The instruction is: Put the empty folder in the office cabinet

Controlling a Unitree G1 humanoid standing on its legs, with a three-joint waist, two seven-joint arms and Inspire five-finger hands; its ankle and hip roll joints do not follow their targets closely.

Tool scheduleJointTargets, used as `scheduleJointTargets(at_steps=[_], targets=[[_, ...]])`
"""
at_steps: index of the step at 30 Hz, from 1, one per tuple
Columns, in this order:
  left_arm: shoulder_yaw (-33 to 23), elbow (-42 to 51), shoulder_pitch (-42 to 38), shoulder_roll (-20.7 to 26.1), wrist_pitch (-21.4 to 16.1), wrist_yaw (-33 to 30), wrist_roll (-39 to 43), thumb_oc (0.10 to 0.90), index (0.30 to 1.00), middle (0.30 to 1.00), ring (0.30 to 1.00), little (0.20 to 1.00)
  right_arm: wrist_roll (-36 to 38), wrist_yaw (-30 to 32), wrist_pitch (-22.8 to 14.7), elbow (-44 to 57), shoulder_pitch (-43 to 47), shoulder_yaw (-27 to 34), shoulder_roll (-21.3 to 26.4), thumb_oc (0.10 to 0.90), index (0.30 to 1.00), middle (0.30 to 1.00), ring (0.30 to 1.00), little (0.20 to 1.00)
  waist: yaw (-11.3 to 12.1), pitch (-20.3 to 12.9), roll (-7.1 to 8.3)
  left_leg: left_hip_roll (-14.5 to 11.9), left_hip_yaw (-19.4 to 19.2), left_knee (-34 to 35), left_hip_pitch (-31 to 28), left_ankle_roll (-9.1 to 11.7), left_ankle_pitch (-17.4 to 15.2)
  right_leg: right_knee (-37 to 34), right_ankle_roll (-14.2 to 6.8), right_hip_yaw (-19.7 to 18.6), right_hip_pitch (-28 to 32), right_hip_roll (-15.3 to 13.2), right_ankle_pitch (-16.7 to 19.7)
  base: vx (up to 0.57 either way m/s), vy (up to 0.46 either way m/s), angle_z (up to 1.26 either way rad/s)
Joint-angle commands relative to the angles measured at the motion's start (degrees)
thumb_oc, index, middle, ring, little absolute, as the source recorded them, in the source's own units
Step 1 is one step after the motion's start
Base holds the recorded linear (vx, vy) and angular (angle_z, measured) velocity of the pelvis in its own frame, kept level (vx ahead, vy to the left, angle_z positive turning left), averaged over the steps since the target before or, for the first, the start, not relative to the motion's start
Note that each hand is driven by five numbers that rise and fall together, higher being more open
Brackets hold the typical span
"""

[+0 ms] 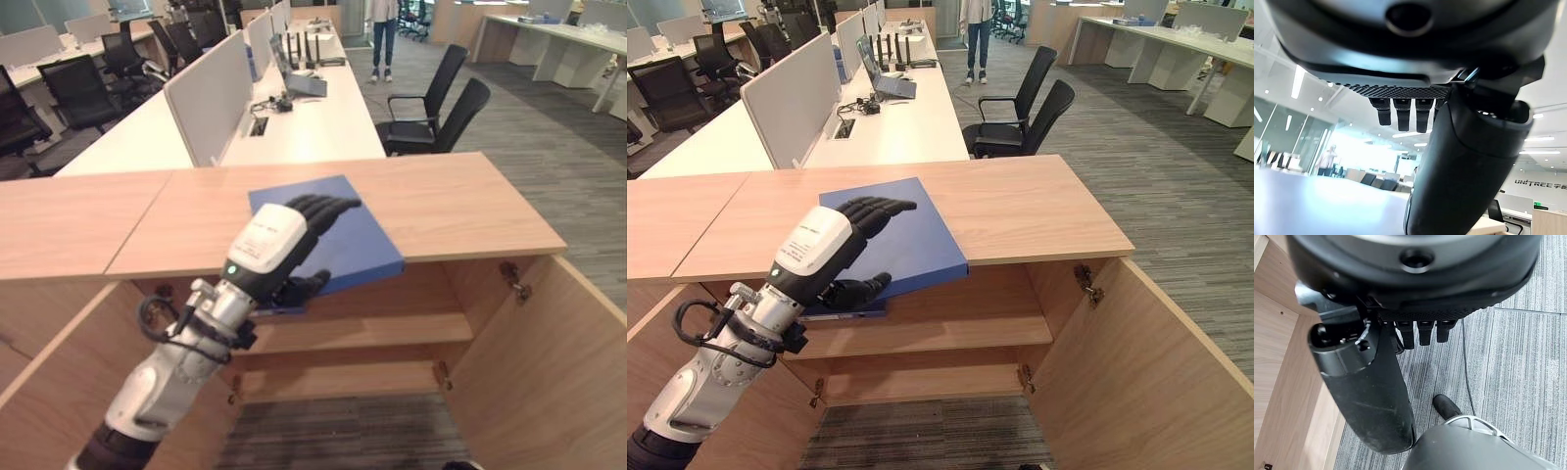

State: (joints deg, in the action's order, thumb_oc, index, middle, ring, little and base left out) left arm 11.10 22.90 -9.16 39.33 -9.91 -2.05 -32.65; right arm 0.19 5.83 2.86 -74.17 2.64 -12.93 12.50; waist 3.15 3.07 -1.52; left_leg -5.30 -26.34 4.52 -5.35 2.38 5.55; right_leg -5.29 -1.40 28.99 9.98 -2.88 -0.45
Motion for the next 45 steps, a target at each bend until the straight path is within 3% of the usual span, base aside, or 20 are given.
scheduleJointTargets(at_steps=[1, 10, 17, 18, 20, 23, 29, 33, 40, 43, 45], targets=[[-2.0, 0.0, -11.4, 0.1, 0.2, -8.1, -2.7, 0.8, 0.9, 0.9, 0.9, 0.9, 0.9, 1.0, -0.8, 0.5, 3.7, -1.7, 1.1, 0.8, 0.9, 0.9, 0.9, 0.9, -0.4, -2.8, 1.75, -3.0, 0.4, 0.2, 1.2, 4.6, 0.6, 0.3, -3.4, 0.4, 0.6, -2.5, -1.5, 0.0, 0.0, 0.0], [-3.5, 0.3, -16.8, -0.7, 0.1, -11.9, -1.9, 0.8, 0.9, 0.9, 0.9, 0.9, 1.5, 1.2, -1.1, 0.1, 3.5, -2.0, 0.4, 0.8, 0.9, 0.9, 0.9, 0.9, -0.5, -2.7, 1.94, -2.9, 0.3, 0.2, 0.9, 4.6, 0.3, 0.3, -3.6, 0.9, 1.0, -2.8, -1.2, 0.0, 0.0, 0.0], [-10.0, 0.6, -13.5, 2.5, 0.2, -15.9, -2.0, 0.8, 0.9, 0.9, 0.9, 0.9, 2.1, 1.3, -1.6, 0.0, 2.8, -1.4, -0.1, 0.8, 0.9, 0.9, 0.9, 0.9, 0.1, -2.7, 1.89, -2.7, 0.4, 0.3, 0.7, 4.7, 0.2, 0.3, -3.8, 1.1, 1.2, -2.8, -1.1, 0.01, 0.005, 0.0], [-13.6, -0.7, -11.2, 5.8, 0.8, -17.9, -2.7, 0.8, 0.9, 0.9, 0.9, 0.9, 2.5, 1.3, -1.7, 0.1, 2.7, -0.3, 0.1, 0.8, 0.9, 0.9, 0.9, 0.9, 0.9, -2.6, 1.68, -2.7, 0.4, 0.3, 0.7, 4.8, 0.2, 0.3, -3.8, 1.2, 1.2, -2.9, -1.0, 0.0, 0.0, 0.0], [-15.7, -0.7, -9.3, 7.1, 0.7, -18.9, -2.8, 0.8, 0.9, 0.9, 0.9, 0.9, 2.5, 1.3, -1.8, 0.1, 2.6, -0.5, -0.1, 0.8, 0.9, 0.9, 0.9, 0.9, 0.8, -2.6, 1.74, -2.7, 0.4, 0.3, 0.7, 4.8, 0.2, 0.3, -3.9, 1.2, 1.2, -2.9, -1.0, 0.01, 0.005, -0.03], [-24.2, -2.4, 0.2, 13.0, 0.5, -22.4, -3.3, 0.8, 0.9, 0.9, 0.9, 0.9, 3.1, 1.3, -2.2, -0.1, 2.0, 0.9, -0.2, 0.8, 0.9, 0.9, 0.9, 0.9, 2.1, -2.4, 1.54, -2.6, 0.7, 0.3, 0.7, 4.9, 0.2, 0.3, -4.0, 1.2, 1.1, -2.9, -1.0, 0.03, 0.029, -0.03], [-31.8, -4.3, 11.4, 15.0, 0.0, -27.4, -4.8, 0.8, 0.9, 0.9, 0.9, 0.9, 3.3, 1.5, -2.9, -0.6, 1.4, 0.6, -0.7, 0.8, 0.9, 0.9, 0.9, 0.9, 2.6, -2.4, 1.56, -2.4, 0.8, 0.3, 1.0, 5.0, 0.3, 0.3, -4.0, 1.2, 1.0, -2.9, -0.9, 0.01, 0.032, 0.03], [-31.7, -6.9, 14.3, 15.3, 0.4, -30.7, -6.7, 0.8, 0.9, 0.9, 0.9, 0.9, 3.7, 2.2, -3.5, -0.6, 1.6, 0.5, -0.4, 0.8, 0.9, 0.9, 0.9, 0.9, 2.9, -2.3, 1.6, -2.3, 1.1, 0.3, 1.3, 4.9, 0.4, 0.3, -4.1, 1.3, 0.9, -2.9, -0.8, 0.0, 0.01, 0.02], [-28.4, -11.4, 17.3, 21.3, 0.7, -31.5, -11.4, 0.8, 0.9, 0.9, 0.9, 0.9, 5.7, 2.2, -3.6, 1.2, 3.3, 0.7, 1.5, 0.8, 0.9, 0.9, 0.9, 0.9, 3.1, -2.4, 1.63, -2.2, 1.3, 0.4, 1.8, 4.8, 0.5, 0.3, -4.3, 1.4, 0.5, -3.0, -0.4, 0.0, 0.005, 0.0], [-23.4, -15.4, 15.1, 21.2, 0.0, -31.5, -10.8, 0.8, 0.9, 0.9, 0.9, 0.9, 4.5, 4.1, -4.5, 2.0, 3.2, -0.5, 0.8, 0.8, 0.9, 0.9, 0.9, 0.9, 2.8, -2.5, 1.82, -2.1, 1.3, 0.4, 1.9, 4.7, 0.6, 0.3, -4.4, 1.5, 0.4, -3.1, -0.4, 0.0, 0.0, 0.0], [-19.7, -15.7, 13.1, 20.7, 0.1, -32.1, -10.2, 0.8, 0.9, 0.9, 0.9, 0.9, 5.0, 5.0, -4.0, -2.7, 3.7, 0.4, -0.1, 0.8, 0.9, 0.9, 0.9, 0.9, 3.4, -2.7, 1.63, -1.9, 1.6, 0.4, 2.0, 4.5, 0.5, 0.3, -4.6, 1.9, 0.6, -3.2, -0.4, 0.01, 0.033, 0.03]])
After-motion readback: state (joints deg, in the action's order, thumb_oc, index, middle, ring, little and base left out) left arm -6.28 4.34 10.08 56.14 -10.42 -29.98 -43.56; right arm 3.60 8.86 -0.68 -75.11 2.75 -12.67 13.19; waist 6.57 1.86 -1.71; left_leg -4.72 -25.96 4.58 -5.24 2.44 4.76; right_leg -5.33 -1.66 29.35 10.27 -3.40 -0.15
